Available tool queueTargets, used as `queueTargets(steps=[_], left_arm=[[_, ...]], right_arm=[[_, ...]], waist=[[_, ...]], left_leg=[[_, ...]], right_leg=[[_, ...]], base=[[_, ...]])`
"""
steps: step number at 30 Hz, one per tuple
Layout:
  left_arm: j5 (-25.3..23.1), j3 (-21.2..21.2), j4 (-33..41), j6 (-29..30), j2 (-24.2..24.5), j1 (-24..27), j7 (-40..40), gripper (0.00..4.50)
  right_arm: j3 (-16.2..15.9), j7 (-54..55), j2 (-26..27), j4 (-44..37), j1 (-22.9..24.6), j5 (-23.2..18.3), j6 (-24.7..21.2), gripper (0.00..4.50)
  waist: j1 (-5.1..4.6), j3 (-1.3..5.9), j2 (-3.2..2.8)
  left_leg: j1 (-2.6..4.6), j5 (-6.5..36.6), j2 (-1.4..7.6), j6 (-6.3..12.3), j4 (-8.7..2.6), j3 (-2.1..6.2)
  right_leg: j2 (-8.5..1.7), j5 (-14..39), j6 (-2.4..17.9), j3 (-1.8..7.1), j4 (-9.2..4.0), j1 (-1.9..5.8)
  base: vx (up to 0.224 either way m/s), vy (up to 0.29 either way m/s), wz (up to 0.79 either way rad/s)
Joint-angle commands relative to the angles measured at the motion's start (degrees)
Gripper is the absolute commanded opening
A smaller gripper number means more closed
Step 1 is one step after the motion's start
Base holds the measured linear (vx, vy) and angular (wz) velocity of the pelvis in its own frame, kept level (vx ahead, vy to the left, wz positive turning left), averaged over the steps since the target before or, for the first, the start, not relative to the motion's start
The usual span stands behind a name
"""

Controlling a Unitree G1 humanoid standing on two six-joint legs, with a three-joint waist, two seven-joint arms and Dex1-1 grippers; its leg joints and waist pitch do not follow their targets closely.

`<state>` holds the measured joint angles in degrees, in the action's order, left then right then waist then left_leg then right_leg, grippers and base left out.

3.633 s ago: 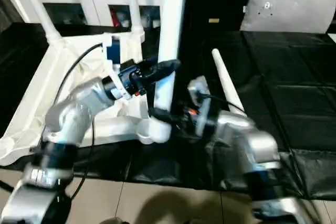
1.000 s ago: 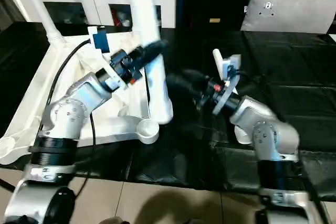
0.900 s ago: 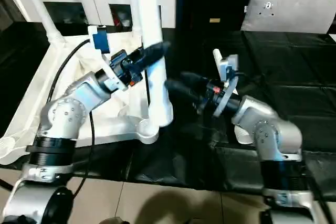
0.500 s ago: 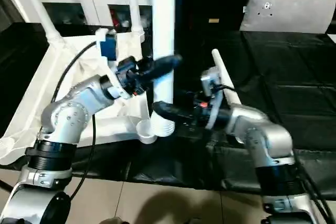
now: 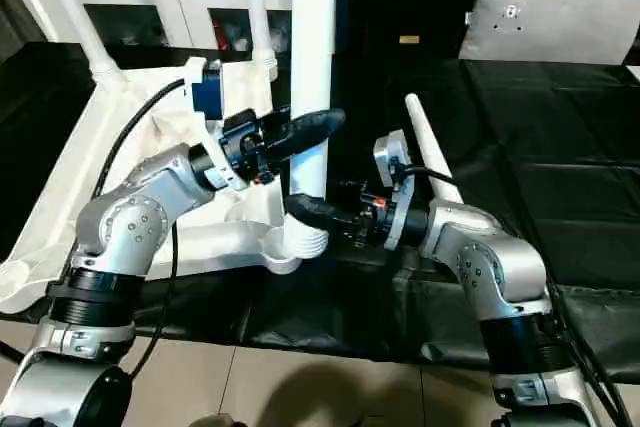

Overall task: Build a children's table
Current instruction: Pick table leg

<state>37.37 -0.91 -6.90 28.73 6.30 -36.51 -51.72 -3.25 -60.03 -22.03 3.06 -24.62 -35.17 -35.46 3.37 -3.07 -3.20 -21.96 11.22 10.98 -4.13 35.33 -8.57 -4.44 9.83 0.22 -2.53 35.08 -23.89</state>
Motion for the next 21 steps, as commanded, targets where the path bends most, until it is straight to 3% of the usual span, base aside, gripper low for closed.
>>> queueTargets(steps=[1,2,6,14,16,21], left_arm=[[0.21,-0.75,1.13,0.28,-0.04,0.27,-0.76,1.86],[0.19,-0.83,1.23,0.29,0.05,0.34,-0.85,1.86],[0.19,-1.01,1.40,0.42,0.13,0.76,-0.78,1.86],[-0.37,-0.47,0.82,0.18,-0.44,1.24,0.87,1.86],[-0.43,0.08,0.16,0.13,-0.75,0.97,1.89,2.42],[0.34,0.45,1.16,0.81,-0.67,1.25,2.00,2.90]], right_arm=[[0.06,0.97,-0.05,0.08,0.11,0.81,0.26,2.29],[-0.01,0.95,0.06,0.07,0.10,0.83,0.20,2.08],[-0.33,1.20,0.62,0.04,0.03,1.02,0.23,1.95],[-0.75,2.51,0.87,0.03,0.77,2.10,1.04,1.92],[-0.72,3.10,1.11,0.34,0.79,2.70,1.54,1.92],[-0.37,6.35,2.66,1.64,0.22,5.33,4.13,1.91]], waist=[[0.19,4.33,1.25],[0.18,4.34,1.20],[0.19,4.38,1.10],[0.20,4.34,0.97],[0.17,4.37,0.99],[0.10,4.39,1.04]], left_leg=[[0.14,4.19,0.75,3.84,-3.71,-0.68],[0.14,4.23,0.73,3.79,-3.70,-0.69],[0.17,4.10,0.73,3.84,-3.67,-0.69],[0.22,4.69,0.77,3.58,-3.74,-0.66],[0.23,4.77,0.74,3.47,-3.70,-0.68],[0.19,4.49,0.69,3.22,-3.69,-0.69]], right_leg=[[-2.27,9.68,12.54,1.44,-3.78,4.11],[-2.25,9.81,12.53,1.43,-3.79,4.11],[-2.22,9.27,12.74,1.44,-3.75,4.06],[-2.20,9.33,12.81,1.43,-3.78,4.07],[-2.23,9.45,12.82,1.44,-3.83,4.07],[-2.24,9.39,12.57,1.45,-3.77,4.04]], base=[[0.000,0.000,0.00],[0.000,0.000,0.00],[0.000,0.000,0.00],[0.000,0.000,0.00],[0.000,0.000,0.00],[0.000,0.000,0.00]])
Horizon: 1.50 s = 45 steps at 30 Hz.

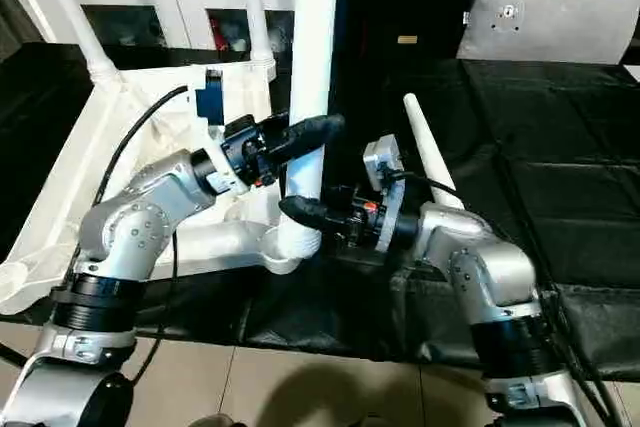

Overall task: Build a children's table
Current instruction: Pick table leg

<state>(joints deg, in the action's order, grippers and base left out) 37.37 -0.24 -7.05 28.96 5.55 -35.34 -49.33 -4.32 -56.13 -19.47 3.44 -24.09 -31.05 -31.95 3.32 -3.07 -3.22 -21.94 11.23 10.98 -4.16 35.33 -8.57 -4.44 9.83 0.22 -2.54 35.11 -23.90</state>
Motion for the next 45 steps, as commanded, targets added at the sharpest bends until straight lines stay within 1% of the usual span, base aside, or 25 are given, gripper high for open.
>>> queueTargets(steps=[1,4,5,7,8,9,11,12,13,14,15,16,17,18,20,21,25,27,30,31,32,36,37,44,45], left_arm=[[-0.28,-0.49,2.04,-0.10,0.18,0.55,-0.14,2.96],[-1.89,-1.65,3.34,-1.33,0.63,1.95,-0.06,3.04],[-2.48,-1.98,3.55,-1.82,0.76,2.19,0.05,3.33],[-6.93,-3.08,3.92,-6.19,0.74,3.14,2.68,3.43],[-7.31,-3.10,3.89,-6.59,0.69,3.19,3.01,3.43],[-9.84,-3.11,3.13,-9.19,0.09,3.10,5.75,3.43],[-12.28,-2.99,2.26,-12.00,-0.74,2.94,8.68,3.65],[-16.75,-3.29,0.45,-17.54,-2.27,2.54,13.41,3.74],[-18.51,-3.39,-0.39,-20.01,-3.09,2.36,15.31,3.78],[-19.92,-3.58,-1.15,-22.10,-3.83,2.25,16.73,3.78],[-19.92,-3.58,-1.15,-22.10,-3.83,2.25,16.73,3.78],[-22.14,-4.30,-2.07,-25.34,-5.18,2.42,18.82,3.78],[-22.14,-4.30,-2.07,-25.34,-5.18,2.42,18.82,3.78],[-23.43,-4.75,-2.53,-26.87,-5.73,2.46,20.06,3.78],[-26.35,-5.63,-3.59,-29.00,-6.96,2.43,23.78,3.78],[-27.24,-5.89,-4.20,-29.32,-7.64,2.35,25.33,3.49],[-29.15,-5.07,-6.80,-31.58,-10.23,1.44,30.47,3.37],[-29.20,-5.15,-7.52,-32.70,-10.62,1.13,30.18,3.06],[-29.18,-5.77,-8.41,-34.29,-11.01,0.97,29.06,2.90],[-29.32,-5.82,-8.71,-34.59,-11.05,0.98,29.23,2.76],[-29.38,-5.83,-8.84,-34.70,-11.07,0.98,29.32,2.61],[-29.25,-5.58,-9.18,-35.20,-11.18,0.88,29.58,2.43],[-29.14,-5.39,-9.58,-35.44,-11.31,0.67,29.79,2.18],[-29.12,-5.04,-11.03,-36.37,-11.61,0.17,30.21,1.94],[-29.14,-5.00,-11.16,-36.42,-11.64,0.13,30.26,1.93]], right_arm=[[0.83,4.72,1.18,2.16,-0.93,2.50,1.98,1.91],[0.14,7.47,2.41,3.00,-1.47,4.92,4.42,1.91],[-0.07,7.95,2.61,3.07,-1.53,5.44,4.97,1.91],[-1.07,11.27,4.07,3.23,-1.91,8.42,7.98,1.91],[-1.14,11.54,4.20,3.22,-1.93,8.64,8.19,1.91],[-1.24,13.10,5.17,3.17,-2.10,9.48,9.18,1.91],[-1.15,14.75,6.29,3.32,-2.29,10.32,10.20,1.91],[-1.19,17.87,8.16,4.46,-2.79,12.21,12.52,1.91],[-1.37,19.31,8.91,5.31,-3.05,13.36,13.96,1.91],[-1.49,20.72,9.75,6.25,-3.32,14.39,15.43,1.91],[-1.49,20.72,9.75,6.25,-3.32,14.39,15.43,1.91],[-0.45,24.31,12.21,8.33,-3.97,14.94,17.48,1.91],[-0.45,24.31,12.21,8.33,-3.97,14.94,17.48,1.91],[-0.06,26.18,13.16,9.32,-4.36,15.42,18.35,1.91],[-0.95,28.80,14.05,10.82,-5.10,17.71,20.38,1.91],[-1.41,29.52,14.54,11.22,-5.36,18.34,20.76,1.91],[-2.19,31.89,16.70,11.98,-5.78,19.89,21.79,1.91],[-2.39,32.38,17.10,12.36,-5.76,20.52,22.65,1.91],[-2.63,33.22,17.89,13.23,-5.49,21.44,24.28,1.91],[-2.70,33.33,17.99,13.46,-5.33,21.65,24.61,1.91],[-2.72,33.36,18.01,13.54,-5.27,21.73,24.73,1.91],[-2.89,33.41,18.11,13.58,-5.09,21.92,24.86,1.91],[-3.01,33.37,18.10,13.68,-5.08,22.12,25.01,1.91],[-3.03,33.30,17.95,14.27,-5.38,22.80,25.57,1.91],[-3.05,33.48,17.84,14.21,-5.41,22.95,25.06,1.91]], waist=[[0.15,4.33,1.15],[-0.09,4.31,1.04],[0.02,4.30,0.97],[-0.14,4.25,0.93],[-0.16,4.26,0.93],[-0.15,4.27,1.06],[-0.12,4.33,0.96],[-0.13,4.26,1.20],[-0.24,4.23,1.24],[-0.23,4.34,1.45],[-0.30,4.27,1.39],[-0.19,4.32,1.36],[-0.24,4.31,1.35],[-0.34,4.32,1.48],[-0.44,4.33,1.27],[-0.52,4.32,1.27],[-0.72,4.34,1.25],[-0.78,4.26,1.32],[-0.82,4.35,1.30],[-0.85,4.36,1.16],[-0.90,4.33,1.21],[-1.01,4.31,1.19],[-1.04,4.29,1.20],[-1.17,4.33,1.17],[-1.19,4.34,1.27]], left_leg=[[0.15,4.49,0.71,3.22,-3.75,-0.67],[0.21,4.87,0.84,2.97,-3.82,-0.64],[0.26,4.90,0.90,2.92,-3.85,-0.59],[0.19,4.96,0.99,2.47,-3.95,-0.58],[0.24,4.96,0.87,2.23,-3.97,-0.60],[0.24,5.09,0.81,2.18,-3.95,-0.66],[0.34,5.29,0.88,2.03,-3.91,-0.64],[0.16,5.24,0.99,2.26,-4.00,-0.59],[0.01,5.38,0.85,1.83,-3.98,-0.58],[0.10,5.36,0.82,1.72,-3.98,-0.62],[0.04,5.40,0.84,1.76,-4.01,-0.62],[0.05,5.23,0.87,1.89,-4.00,-0.62],[0.09,5.56,0.84,1.76,-4.03,-0.62],[-0.01,5.35,0.80,1.85,-4.04,-0.64],[0.03,5.52,0.87,1.76,-4.00,-0.58],[0.04,5.58,0.86,1.78,-4.01,-0.61],[-0.04,6.23,0.78,2.13,-4.03,-0.56],[-0.07,6.51,0.74,2.30,-4.06,-0.59],[-0.07,6.19,0.80,2.68,-4.00,-0.58],[-0.05,6.08,0.80,2.83,-3.99,-0.58],[-0.07,6.20,0.79,2.98,-3.99,-0.61],[-0.02,6.71,0.84,3.04,-4.04,-0.58],[0.01,6.82,0.87,3.08,-4.04,-0.58],[0.02,6.74,0.86,3.40,-3.99,-0.58],[-0.01,6.52,0.84,3.49,-3.97,-0.59]], right_leg=[[-2.27,9.68,12.52,1.45,-3.78,4.02],[-2.28,10.21,12.26,1.44,-3.82,3.92],[-2.31,10.20,12.21,1.44,-3.82,3.89],[-2.30,10.29,11.53,1.52,-3.92,3.80],[-2.28,10.43,11.22,1.50,-3.90,3.89],[-2.27,10.51,11.13,1.52,-3.91,3.94],[-2.30,10.33,10.98,1.58,-3.91,3.84],[-2.31,9.97,10.87,1.61,-4.00,3.81],[-2.35,10.61,10.26,1.52,-4.13,3.89],[-2.37,10.59,10.12,1.54,-4.02,3.95],[-2.38,10.72,10.02,1.58,-4.01,3.86],[-2.49,10.53,9.89,1.66,-4.01,3.83],[-2.43,10.78,9.76,1.63,-4.00,3.80],[-2.39,10.50,9.78,1.66,-3.97,3.83],[-2.40,10.05,9.97,1.59,-3.98,3.74],[-2.35,9.58,10.14,1.64,-3.93,3.78],[-2.36,9.30,10.28,1.61,-3.94,3.86],[-2.40,9.89,10.18,1.64,-4.14,3.78],[-2.39,8.82,10.57,1.68,-3.94,3.80],[-2.41,8.36,10.84,1.67,-3.88,3.76],[-2.38,8.37,10.91,1.66,-3.94,3.75],[-2.40,8.52,11.28,1.65,-3.93,3.82],[-2.41,8.56,11.35,1.65,-3.92,3.79],[-2.39,7.93,11.66,1.69,-3.90,3.80],[-2.37,7.65,11.67,1.69,-3.84,3.85]], base=[[0.000,0.000,0.00],[0.000,0.000,0.00],[0.000,0.000,0.00],[0.000,0.000,0.00],[0.000,0.000,0.00],[0.000,0.000,0.00],[0.000,0.000,0.00],[0.000,0.000,0.00],[0.000,0.000,0.00],[0.000,0.000,0.00],[0.000,0.000,0.00],[0.000,0.000,0.00],[0.000,0.000,0.00],[0.000,0.000,0.00],[0.000,0.000,0.00],[0.000,0.000,0.00],[0.000,0.000,0.00],[0.000,0.000,0.00],[0.000,0.000,0.00],[0.000,0.000,0.00],[0.000,0.000,0.00],[0.000,0.000,0.00],[0.000,0.000,0.00],[0.000,0.000,0.00],[0.000,0.000,0.00]])
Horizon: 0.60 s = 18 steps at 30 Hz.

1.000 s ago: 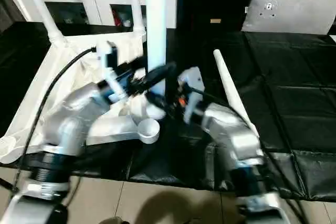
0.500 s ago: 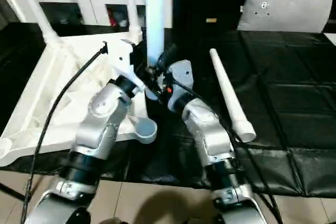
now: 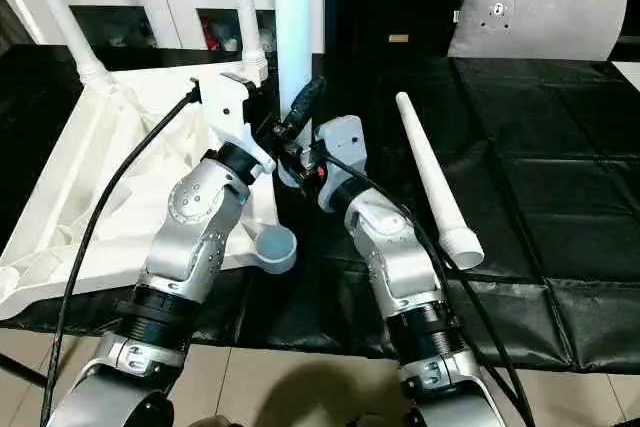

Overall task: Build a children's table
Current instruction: Pick table leg

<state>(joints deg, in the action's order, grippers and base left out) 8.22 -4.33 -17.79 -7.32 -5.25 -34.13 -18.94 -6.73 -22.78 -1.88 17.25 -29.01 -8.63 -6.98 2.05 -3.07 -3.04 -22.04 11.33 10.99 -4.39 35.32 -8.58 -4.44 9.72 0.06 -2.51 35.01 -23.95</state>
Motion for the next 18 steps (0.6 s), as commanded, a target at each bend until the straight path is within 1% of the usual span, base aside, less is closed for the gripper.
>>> queueTargets(steps=[1,3,5,6,7,8,9,10,11,12,13,14,15,16,17,18], left_arm=[[-0.02,-0.87,-0.52,-0.19,-0.88,-1.12,-0.08,1.91],[0.13,-0.67,-0.65,-0.16,-0.89,-1.17,-0.07,1.90],[0.35,-0.41,-0.86,-0.15,-0.90,-1.29,-0.01,1.88],[0.53,-0.20,-0.96,-0.05,-0.90,-1.36,0.04,1.88],[0.63,-0.01,-1.07,-0.02,-0.92,-1.43,0.04,1.88],[1.27,1.55,-2.32,0.11,-0.39,-2.40,0.60,1.88],[1.27,1.55,-2.32,0.11,-0.39,-2.40,0.60,1.88],[2.21,3.34,-3.55,0.43,0.28,-3.50,1.18,1.88],[2.21,3.34,-3.55,0.43,0.28,-3.50,1.18,1.88],[3.15,4.35,-4.11,1.05,0.72,-4.13,1.06,1.87],[3.20,4.40,-4.14,1.08,0.75,-4.16,1.06,1.86],[5.15,5.83,-5.09,2.60,2.22,-5.48,-0.77,1.85],[5.50,6.00,-5.21,2.89,2.45,-5.68,-1.20,1.85],[6.06,6.28,-5.40,3.37,2.83,-5.99,-1.89,1.85],[6.75,6.52,-5.47,3.86,3.20,-6.30,-2.80,1.85],[8.76,7.42,-5.42,5.83,3.65,-6.91,-4.12,1.85]], right_arm=[[-0.65,0.27,0.18,0.33,-0.50,0.68,-0.37,1.91],[0.32,-0.55,0.56,0.27,-0.49,-1.06,-1.32,1.91],[0.66,-0.61,0.49,0.26,-0.58,-1.11,-0.55,2.61],[0.56,-0.87,0.33,0.30,-0.66,-0.98,-0.24,2.61],[0.53,-1.13,0.26,0.32,-0.70,-0.97,-0.13,2.61],[0.44,-2.93,-0.10,-0.56,-0.33,-2.04,-1.18,2.67],[0.44,-2.93,-0.10,-0.56,-0.33,-2.04,-1.18,2.67],[-0.23,-3.84,-1.19,-1.70,0.32,-1.41,-1.02,2.81],[-0.23,-3.84,-1.19,-1.70,0.32,-1.41,-1.02,2.95],[0.06,-4.43,-1.45,-2.74,0.93,-2.20,-1.54,3.01],[0.07,-4.46,-1.47,-2.80,0.96,-2.24,-1.57,3.05],[0.75,-6.76,-2.73,-4.49,2.31,-3.70,-1.54,3.10],[0.88,-7.24,-2.98,-4.76,2.50,-4.02,-1.65,3.19],[1.08,-8.02,-3.39,-5.19,2.82,-4.53,-1.82,3.41],[1.39,-9.01,-3.88,-5.66,3.14,-5.24,-2.04,3.41],[3.18,-9.60,-4.38,-6.56,3.34,-7.36,-3.45,3.45]], waist=[[0.10,4.37,1.07],[0.09,4.38,1.07],[0.10,4.36,1.04],[0.10,4.32,0.91],[0.08,4.36,0.99],[0.07,4.37,1.00],[0.06,4.35,1.01],[0.08,4.35,1.01],[0.08,4.39,1.04],[0.08,4.35,1.05],[0.12,4.39,1.02],[0.14,4.35,1.37],[0.31,4.42,1.23],[0.28,4.41,1.18],[0.21,4.38,1.19],[0.27,4.40,1.01]], left_leg=[[0.09,6.15,0.85,3.82,-3.95,-0.58],[0.13,6.15,0.81,4.06,-3.92,-0.63],[0.18,6.58,0.87,3.98,-3.94,-0.62],[0.12,6.41,0.87,3.91,-3.98,-0.58],[0.15,6.47,0.86,3.89,-3.92,-0.62],[0.14,6.42,0.87,3.90,-3.93,-0.61],[0.20,6.77,0.81,3.98,-3.95,-0.62],[0.20,6.63,0.77,3.93,-3.92,-0.61],[0.20,6.50,0.72,3.94,-3.86,-0.63],[0.18,6.50,0.77,4.00,-3.91,-0.62],[0.18,6.16,0.76,4.14,-3.88,-0.62],[0.15,6.12,0.72,4.34,-3.91,-0.64],[0.25,6.04,0.67,4.54,-3.81,-0.71],[0.17,5.71,0.70,4.79,-3.85,-0.62],[0.17,5.72,0.74,4.79,-3.87,-0.59],[0.25,5.77,0.77,4.89,-3.82,-0.63]], right_leg=[[-2.41,7.45,11.94,1.66,-3.70,3.92],[-2.38,7.38,12.07,1.67,-3.71,3.92],[-2.39,8.07,11.99,1.68,-3.78,3.86],[-2.39,8.00,12.01,1.66,-3.76,3.88],[-2.40,7.95,12.02,1.68,-3.79,3.87],[-2.43,7.83,12.07,1.69,-3.77,3.89],[-2.36,7.98,12.08,1.64,-3.82,3.93],[-2.32,8.02,12.01,1.61,-3.81,3.91],[-2.32,7.73,11.99,1.64,-3.74,3.95],[-2.34,7.73,12.02,1.65,-3.78,3.94],[-2.31,7.35,12.03,1.66,-3.69,3.99],[-2.37,7.35,12.05,1.62,-3.69,4.08],[-2.35,7.28,11.96,1.67,-3.70,4.01],[-2.32,6.91,12.09,1.62,-3.63,4.01],[-2.32,6.87,12.32,1.58,-3.60,3.96],[-2.38,6.87,12.76,1.58,-3.61,3.94]], base=[[0.000,0.000,0.00],[0.000,0.000,0.00],[0.000,0.000,0.00],[0.000,0.000,0.00],[0.000,0.000,0.00],[0.000,0.000,0.00],[0.000,0.000,0.00],[0.000,0.000,0.00],[0.000,0.000,0.00],[0.000,0.000,0.00],[0.000,0.000,0.00],[0.000,0.000,0.00],[0.000,0.000,0.00],[0.000,0.000,0.00],[0.000,0.000,0.00],[0.000,0.000,0.00]])
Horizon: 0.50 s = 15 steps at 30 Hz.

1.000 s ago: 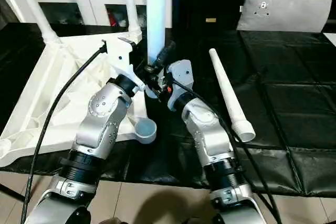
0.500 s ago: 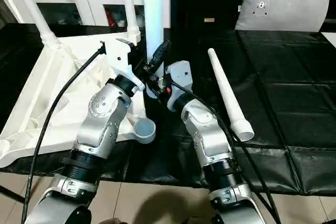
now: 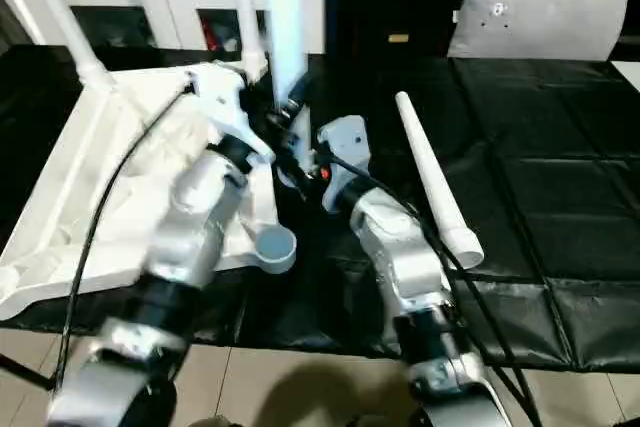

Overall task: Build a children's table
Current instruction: Pick table leg

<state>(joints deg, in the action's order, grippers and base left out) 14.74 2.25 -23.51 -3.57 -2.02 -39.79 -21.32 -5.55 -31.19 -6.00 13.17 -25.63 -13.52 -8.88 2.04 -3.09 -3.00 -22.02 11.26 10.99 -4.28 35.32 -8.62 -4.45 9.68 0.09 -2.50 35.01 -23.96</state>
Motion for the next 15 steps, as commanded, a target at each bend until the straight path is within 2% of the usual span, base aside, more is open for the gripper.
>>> queueTargets(steps=[1,2,3,4,5,6,8,12,15], left_arm=[[3.13,1.24,0.19,2.84,0.61,-1.56,-2.31,1.85],[3.66,1.49,0.13,3.30,0.72,-1.75,-2.65,1.85],[6.62,2.94,-0.12,5.45,1.16,-2.72,-4.36,1.85],[8.11,3.52,-0.16,6.33,1.38,-3.12,-5.59,1.85],[8.11,3.52,-0.16,6.33,1.38,-3.12,-5.59,1.85],[9.66,4.22,-0.17,7.57,1.50,-3.49,-6.66,1.85],[14.56,5.48,0.67,12.34,1.62,-3.88,-10.13,1.85],[22.55,6.19,3.12,21.91,2.31,-3.64,-17.38,1.85],[25.56,5.92,4.86,25.43,2.63,-3.05,-20.42,1.85]], right_arm=[[2.81,-1.39,-0.43,-2.84,0.02,-3.38,-2.17,3.45],[3.29,-1.51,-0.53,-3.05,0.05,-3.94,-2.54,3.73],[5.86,-2.99,-1.85,-4.29,-0.21,-7.75,-7.06,3.73],[7.23,-3.81,-2.75,-4.63,-0.43,-9.45,-8.55,3.86],[7.23,-3.81,-2.75,-4.63,-0.43,-9.45,-8.55,3.86],[8.58,-4.44,-3.47,-4.80,-0.67,-10.95,-9.69,4.01],[11.03,-6.71,-5.36,-5.25,-1.16,-15.08,-13.18,4.16],[12.27,-12.64,-8.99,-6.25,-1.49,-20.68,-19.11,4.43],[12.40,-14.25,-9.94,-6.55,-1.60,-21.74,-20.61,4.50]], waist=[[0.31,4.39,1.10],[0.40,4.43,1.06],[0.46,4.35,0.84],[0.71,4.48,0.83],[0.75,4.45,0.92],[0.93,4.47,0.84],[1.20,4.53,0.99],[1.62,4.51,1.18],[1.56,4.47,1.35]], left_leg=[[0.25,5.89,0.73,4.92,-3.80,-0.66],[0.30,5.90,0.66,4.99,-3.77,-0.71],[0.36,5.98,0.63,5.02,-3.81,-0.66],[0.49,5.38,0.74,5.35,-3.70,-0.62],[0.44,5.23,0.69,5.41,-3.73,-0.65],[0.32,4.87,0.74,5.33,-3.72,-0.61],[0.40,4.80,0.49,5.27,-3.56,-0.81],[0.34,4.10,0.51,5.66,-3.53,-0.86],[0.27,4.17,0.58,5.59,-3.56,-0.85]], right_leg=[[-2.37,6.98,13.05,1.64,-3.61,3.98],[-2.34,7.29,13.19,1.61,-3.65,3.97],[-2.28,7.42,13.32,1.59,-3.59,3.98],[-2.28,6.58,13.62,1.64,-3.54,3.95],[-2.23,6.18,13.86,1.63,-3.48,4.04],[-2.23,5.64,13.95,1.56,-3.41,3.98],[-2.26,5.97,14.42,1.56,-3.42,4.18],[-2.23,6.11,14.95,1.44,-3.34,4.18],[-2.33,6.98,14.80,1.40,-3.44,4.18]], base=[[0.000,0.000,0.00],[0.000,0.000,0.00],[0.000,0.000,0.00],[0.000,0.000,0.00],[0.000,0.000,0.00],[0.000,0.000,0.00],[0.000,0.000,0.00],[0.000,0.000,0.00],[0.000,0.000,0.00]])
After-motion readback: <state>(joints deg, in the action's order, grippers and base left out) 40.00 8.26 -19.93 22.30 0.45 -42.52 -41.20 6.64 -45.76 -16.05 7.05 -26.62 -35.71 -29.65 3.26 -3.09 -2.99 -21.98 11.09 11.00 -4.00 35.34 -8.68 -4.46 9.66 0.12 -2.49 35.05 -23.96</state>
